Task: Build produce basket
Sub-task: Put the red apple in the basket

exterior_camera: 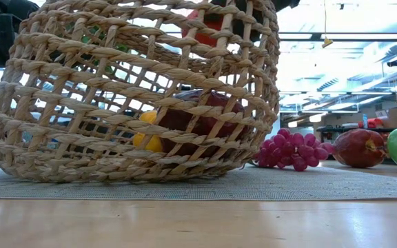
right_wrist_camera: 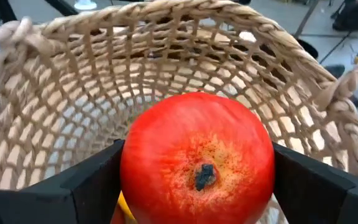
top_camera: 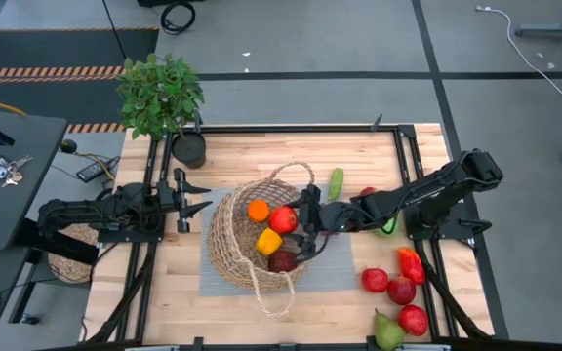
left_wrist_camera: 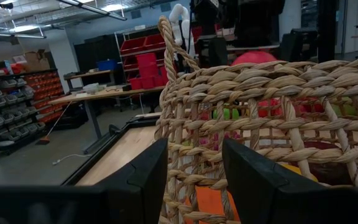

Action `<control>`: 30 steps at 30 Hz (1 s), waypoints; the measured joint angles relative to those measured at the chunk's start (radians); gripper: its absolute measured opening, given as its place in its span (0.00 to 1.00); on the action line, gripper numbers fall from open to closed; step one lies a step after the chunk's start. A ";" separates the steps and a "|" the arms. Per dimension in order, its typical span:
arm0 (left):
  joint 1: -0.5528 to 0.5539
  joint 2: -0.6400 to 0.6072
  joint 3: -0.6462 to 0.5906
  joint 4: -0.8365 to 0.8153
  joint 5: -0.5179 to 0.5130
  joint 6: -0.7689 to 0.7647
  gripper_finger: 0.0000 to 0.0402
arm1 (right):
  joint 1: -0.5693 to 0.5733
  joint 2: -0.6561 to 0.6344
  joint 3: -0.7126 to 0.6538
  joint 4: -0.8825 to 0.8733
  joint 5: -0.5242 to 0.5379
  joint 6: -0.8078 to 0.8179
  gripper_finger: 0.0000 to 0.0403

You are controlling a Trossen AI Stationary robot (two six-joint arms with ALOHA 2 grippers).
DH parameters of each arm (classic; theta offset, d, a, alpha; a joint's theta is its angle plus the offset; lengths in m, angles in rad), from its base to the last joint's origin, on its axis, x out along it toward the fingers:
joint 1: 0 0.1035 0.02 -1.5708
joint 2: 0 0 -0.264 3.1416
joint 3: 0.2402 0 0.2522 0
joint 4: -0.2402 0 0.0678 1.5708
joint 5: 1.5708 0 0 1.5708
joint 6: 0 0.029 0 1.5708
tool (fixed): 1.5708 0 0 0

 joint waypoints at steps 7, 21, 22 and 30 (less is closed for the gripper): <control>0.000 0.007 0.000 0.006 -0.001 0.000 0.40 | 0.011 0.068 0.123 -0.132 0.000 0.038 0.89; 0.001 0.014 0.000 -0.005 -0.001 0.000 0.40 | 0.011 0.326 0.473 -0.410 -0.049 0.027 0.89; 0.001 0.013 0.000 -0.002 0.000 0.000 0.40 | 0.008 0.338 0.487 -0.422 -0.058 0.027 0.89; 0.001 0.013 0.000 -0.002 0.000 0.000 0.40 | -0.043 0.403 0.564 -0.437 -0.141 -0.059 0.89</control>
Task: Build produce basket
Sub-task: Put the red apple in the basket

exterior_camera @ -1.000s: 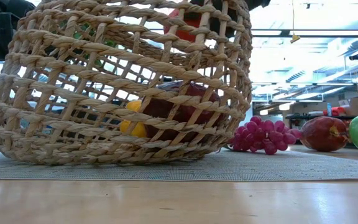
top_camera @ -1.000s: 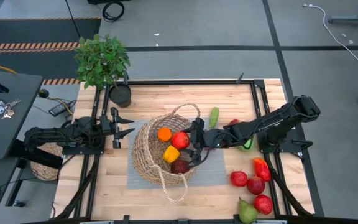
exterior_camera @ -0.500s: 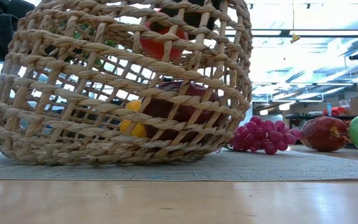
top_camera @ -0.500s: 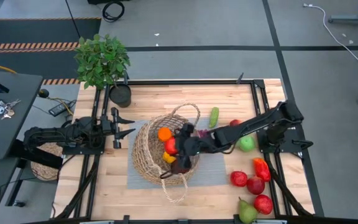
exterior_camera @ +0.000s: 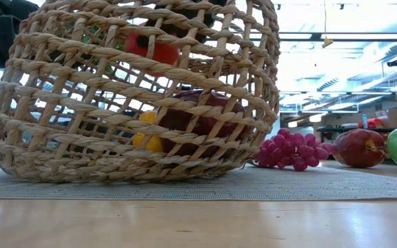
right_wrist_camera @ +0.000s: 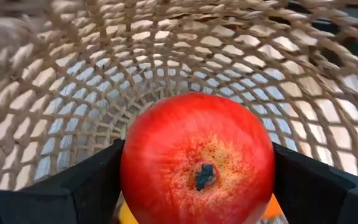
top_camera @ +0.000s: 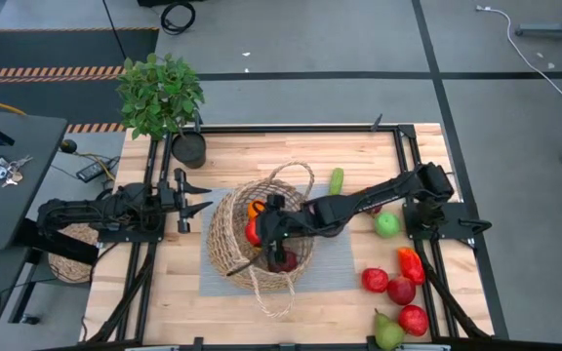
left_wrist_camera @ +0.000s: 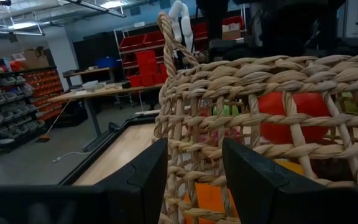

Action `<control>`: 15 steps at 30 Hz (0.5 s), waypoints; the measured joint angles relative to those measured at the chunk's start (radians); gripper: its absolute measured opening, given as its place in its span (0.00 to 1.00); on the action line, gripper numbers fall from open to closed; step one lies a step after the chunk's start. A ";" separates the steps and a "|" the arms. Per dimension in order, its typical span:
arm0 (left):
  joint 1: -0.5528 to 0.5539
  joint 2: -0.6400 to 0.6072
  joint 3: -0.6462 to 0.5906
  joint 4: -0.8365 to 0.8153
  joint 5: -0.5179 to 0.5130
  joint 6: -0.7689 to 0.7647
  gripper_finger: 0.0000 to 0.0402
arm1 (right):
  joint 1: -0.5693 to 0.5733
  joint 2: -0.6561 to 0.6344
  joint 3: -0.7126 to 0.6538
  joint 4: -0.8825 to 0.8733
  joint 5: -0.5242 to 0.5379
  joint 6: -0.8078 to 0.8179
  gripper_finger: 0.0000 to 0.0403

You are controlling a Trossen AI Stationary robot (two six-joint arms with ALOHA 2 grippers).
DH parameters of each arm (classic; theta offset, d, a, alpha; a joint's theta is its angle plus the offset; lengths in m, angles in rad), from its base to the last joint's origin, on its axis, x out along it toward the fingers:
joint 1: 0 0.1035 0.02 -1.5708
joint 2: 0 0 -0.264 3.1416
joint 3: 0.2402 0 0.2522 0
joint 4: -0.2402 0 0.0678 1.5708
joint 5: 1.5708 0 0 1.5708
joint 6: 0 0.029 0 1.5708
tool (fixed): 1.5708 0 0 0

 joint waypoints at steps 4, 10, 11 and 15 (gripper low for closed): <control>0.000 0.000 0.000 0.000 0.000 0.000 0.40 | -0.018 0.024 0.000 0.051 -0.045 -0.083 0.89; 0.000 0.000 0.000 -0.001 0.000 0.000 0.40 | -0.040 0.061 -0.002 0.056 -0.046 -0.166 0.90; 0.000 0.000 0.000 0.000 0.000 0.000 0.40 | -0.045 0.065 -0.002 0.056 -0.045 -0.172 0.90; 0.000 0.000 0.000 0.002 0.000 0.000 0.40 | -0.065 0.065 -0.002 0.056 -0.050 -0.177 0.91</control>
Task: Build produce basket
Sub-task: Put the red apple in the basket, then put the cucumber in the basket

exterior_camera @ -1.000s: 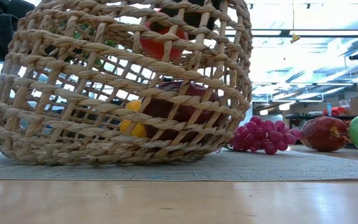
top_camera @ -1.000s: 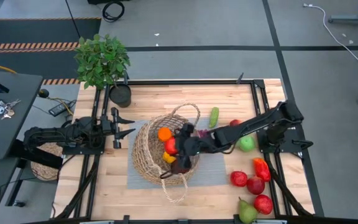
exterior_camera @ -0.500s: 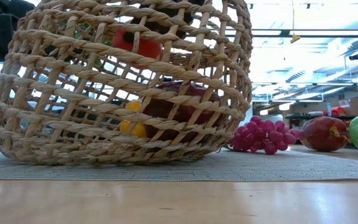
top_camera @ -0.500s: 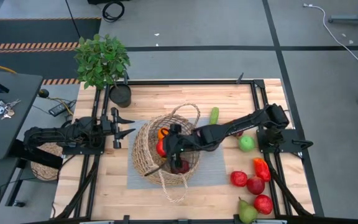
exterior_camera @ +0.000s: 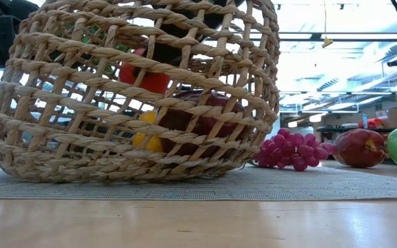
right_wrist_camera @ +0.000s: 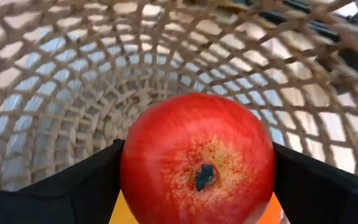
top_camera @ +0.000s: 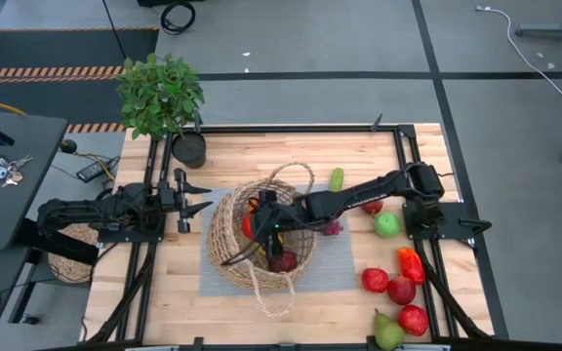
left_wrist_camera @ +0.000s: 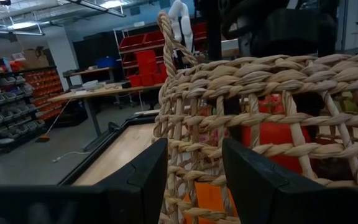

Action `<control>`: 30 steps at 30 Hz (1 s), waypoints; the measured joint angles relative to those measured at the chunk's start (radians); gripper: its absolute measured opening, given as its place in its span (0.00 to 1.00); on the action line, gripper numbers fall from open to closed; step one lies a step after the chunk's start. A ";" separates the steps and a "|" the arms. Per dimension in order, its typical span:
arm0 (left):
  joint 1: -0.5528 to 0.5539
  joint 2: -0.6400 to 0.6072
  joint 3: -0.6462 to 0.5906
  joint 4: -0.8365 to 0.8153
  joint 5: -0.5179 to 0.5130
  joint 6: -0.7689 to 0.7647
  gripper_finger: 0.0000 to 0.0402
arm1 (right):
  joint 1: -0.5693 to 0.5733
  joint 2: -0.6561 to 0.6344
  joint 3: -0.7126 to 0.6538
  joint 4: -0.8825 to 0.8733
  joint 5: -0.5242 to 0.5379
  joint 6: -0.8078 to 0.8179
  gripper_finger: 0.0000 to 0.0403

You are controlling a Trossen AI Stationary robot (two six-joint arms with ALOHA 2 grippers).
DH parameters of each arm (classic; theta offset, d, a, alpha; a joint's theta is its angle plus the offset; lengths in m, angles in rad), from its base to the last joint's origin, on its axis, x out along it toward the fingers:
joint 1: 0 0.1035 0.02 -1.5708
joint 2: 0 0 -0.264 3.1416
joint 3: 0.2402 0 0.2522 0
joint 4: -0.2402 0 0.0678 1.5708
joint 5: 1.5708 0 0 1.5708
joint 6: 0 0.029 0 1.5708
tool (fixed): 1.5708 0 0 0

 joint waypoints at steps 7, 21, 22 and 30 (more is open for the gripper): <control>0.000 0.000 0.000 -0.001 0.000 0.000 0.40 | -0.037 0.004 -0.002 0.023 -0.004 0.003 0.92; 0.000 0.000 0.000 0.000 0.000 0.000 0.40 | -0.073 0.030 -0.008 0.020 -0.051 0.064 0.98; 0.000 0.000 0.000 -0.001 0.000 0.000 0.40 | -0.070 0.030 -0.008 0.020 -0.040 0.064 0.98; 0.000 0.000 0.000 -0.001 0.000 0.000 0.40 | -0.016 -0.005 0.093 -0.105 0.055 0.025 0.99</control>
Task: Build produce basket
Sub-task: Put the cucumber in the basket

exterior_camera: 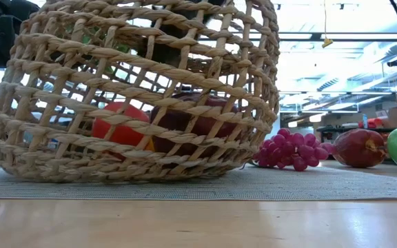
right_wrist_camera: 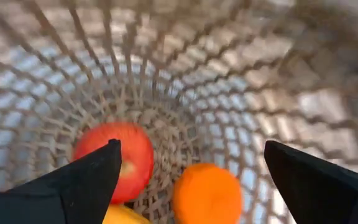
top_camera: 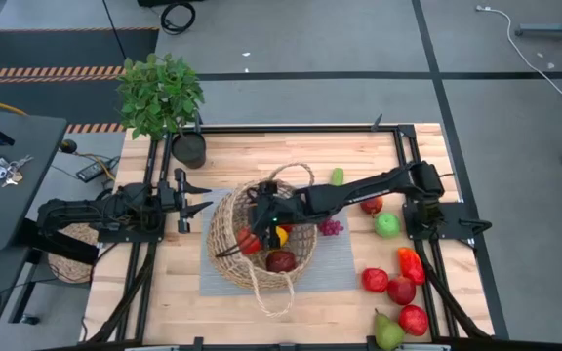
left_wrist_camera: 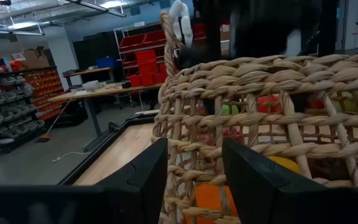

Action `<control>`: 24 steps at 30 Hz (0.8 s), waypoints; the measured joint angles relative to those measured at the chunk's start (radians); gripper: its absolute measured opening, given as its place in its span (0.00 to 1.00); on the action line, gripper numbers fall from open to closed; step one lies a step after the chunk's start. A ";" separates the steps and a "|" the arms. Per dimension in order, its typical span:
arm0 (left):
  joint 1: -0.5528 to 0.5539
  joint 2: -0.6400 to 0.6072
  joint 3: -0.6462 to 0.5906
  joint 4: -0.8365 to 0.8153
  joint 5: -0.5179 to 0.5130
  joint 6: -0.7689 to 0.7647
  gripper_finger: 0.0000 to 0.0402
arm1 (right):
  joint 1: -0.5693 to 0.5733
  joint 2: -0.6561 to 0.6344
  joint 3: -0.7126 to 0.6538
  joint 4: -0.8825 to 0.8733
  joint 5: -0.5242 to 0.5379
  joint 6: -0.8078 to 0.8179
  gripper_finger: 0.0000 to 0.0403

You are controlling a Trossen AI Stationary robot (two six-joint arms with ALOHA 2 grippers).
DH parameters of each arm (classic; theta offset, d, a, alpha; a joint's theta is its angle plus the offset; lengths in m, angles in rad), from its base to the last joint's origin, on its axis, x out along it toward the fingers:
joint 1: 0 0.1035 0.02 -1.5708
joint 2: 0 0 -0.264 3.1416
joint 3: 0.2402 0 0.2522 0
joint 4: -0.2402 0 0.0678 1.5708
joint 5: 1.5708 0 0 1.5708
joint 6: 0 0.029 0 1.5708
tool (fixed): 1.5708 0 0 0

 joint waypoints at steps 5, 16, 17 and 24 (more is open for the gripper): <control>0.000 0.000 0.000 -0.001 0.000 0.000 0.40 | 0.037 -0.065 0.057 -0.081 0.042 -0.018 0.98; 0.000 0.000 0.000 0.000 0.000 0.000 0.40 | 0.100 -0.287 0.006 -0.203 0.220 0.053 0.98; 0.000 0.000 0.000 0.000 0.000 0.000 0.40 | 0.105 -0.310 -0.009 -0.201 0.245 0.060 0.98; 0.000 0.000 0.000 0.000 0.000 0.000 0.40 | 0.115 -0.481 -0.174 -0.174 0.376 0.124 0.98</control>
